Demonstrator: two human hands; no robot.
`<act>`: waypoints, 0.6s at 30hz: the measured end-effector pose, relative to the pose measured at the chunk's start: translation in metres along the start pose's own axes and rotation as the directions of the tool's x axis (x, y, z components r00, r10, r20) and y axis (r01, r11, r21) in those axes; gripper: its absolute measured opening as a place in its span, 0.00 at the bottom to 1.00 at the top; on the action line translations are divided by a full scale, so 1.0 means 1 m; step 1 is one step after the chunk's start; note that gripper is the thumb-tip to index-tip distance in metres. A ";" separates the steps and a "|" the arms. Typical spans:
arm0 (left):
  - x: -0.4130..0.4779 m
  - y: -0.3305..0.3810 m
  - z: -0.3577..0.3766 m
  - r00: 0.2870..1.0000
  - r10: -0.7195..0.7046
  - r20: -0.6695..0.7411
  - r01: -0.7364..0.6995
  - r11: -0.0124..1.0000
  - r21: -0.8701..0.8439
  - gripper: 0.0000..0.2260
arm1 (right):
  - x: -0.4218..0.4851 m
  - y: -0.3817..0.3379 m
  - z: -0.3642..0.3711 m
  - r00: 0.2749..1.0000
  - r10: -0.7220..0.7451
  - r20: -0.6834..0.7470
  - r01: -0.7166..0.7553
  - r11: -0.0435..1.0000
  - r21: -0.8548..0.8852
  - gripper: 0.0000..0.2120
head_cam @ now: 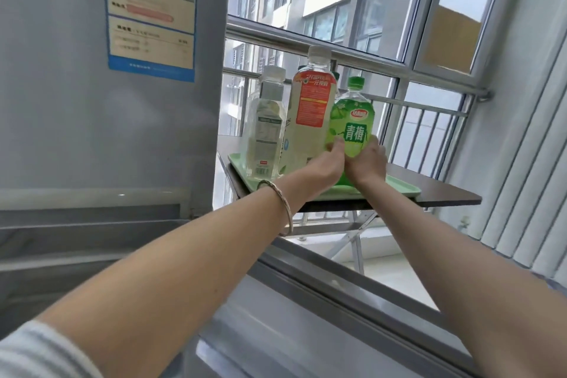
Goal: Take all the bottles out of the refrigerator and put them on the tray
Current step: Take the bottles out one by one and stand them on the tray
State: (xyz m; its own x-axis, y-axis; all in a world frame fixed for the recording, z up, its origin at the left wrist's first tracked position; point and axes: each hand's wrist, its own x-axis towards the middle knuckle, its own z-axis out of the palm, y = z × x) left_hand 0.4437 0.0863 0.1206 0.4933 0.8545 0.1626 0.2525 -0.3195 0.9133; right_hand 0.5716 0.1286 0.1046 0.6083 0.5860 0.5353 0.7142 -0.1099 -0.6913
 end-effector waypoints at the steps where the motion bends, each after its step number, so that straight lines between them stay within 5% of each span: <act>1: 0.001 -0.001 0.000 1.000 0.002 0.006 -0.002 1.000 0.003 0.29 | 0.003 -0.001 0.001 1.000 0.002 0.024 -0.002 1.000 0.006 0.43; 5: -0.001 -0.002 -0.006 1.000 -0.015 -0.009 0.016 0.999 0.029 0.31 | -0.011 -0.009 -0.006 0.998 0.028 0.053 -0.025 0.998 -0.060 0.44; 11: -0.033 0.010 -0.043 0.994 0.017 -0.112 -0.010 0.998 0.062 0.31 | -0.076 -0.049 -0.018 0.921 -0.293 -0.258 0.340 0.926 0.162 0.14; 18: -0.096 -0.008 -0.107 0.942 -0.116 -0.314 0.159 0.980 0.116 0.32 | -0.162 -0.102 0.007 0.894 -0.446 -0.042 0.441 0.858 0.264 0.11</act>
State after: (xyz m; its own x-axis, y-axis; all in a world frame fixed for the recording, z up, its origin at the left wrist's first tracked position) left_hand 0.3048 0.0506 0.1375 0.1739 0.9708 0.1650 0.4224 -0.2249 0.8781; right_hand 0.3977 0.0510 0.0854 0.2396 0.5393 0.8073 0.7895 0.3757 -0.4853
